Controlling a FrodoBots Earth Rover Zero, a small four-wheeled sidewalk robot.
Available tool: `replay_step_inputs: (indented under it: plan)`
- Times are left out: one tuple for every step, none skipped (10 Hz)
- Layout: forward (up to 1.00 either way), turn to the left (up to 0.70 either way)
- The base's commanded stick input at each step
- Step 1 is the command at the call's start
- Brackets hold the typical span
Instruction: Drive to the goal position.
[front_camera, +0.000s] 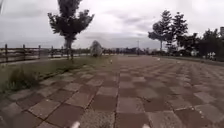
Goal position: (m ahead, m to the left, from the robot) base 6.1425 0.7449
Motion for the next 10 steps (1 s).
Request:
replay_step_inputs:
  plan:
    - [0.7, 0.0]
    - [0.7, 0.0]
    - [0.7, 0.0]
    - [0.7, 0.0]
    - [0.7, 0.0]
    - [0.7, 0.0]
    - [0.7, 0.0]
    - [0.7, 0.0]
    - [0.7, 0.0]
    - [0.7, 0.0]
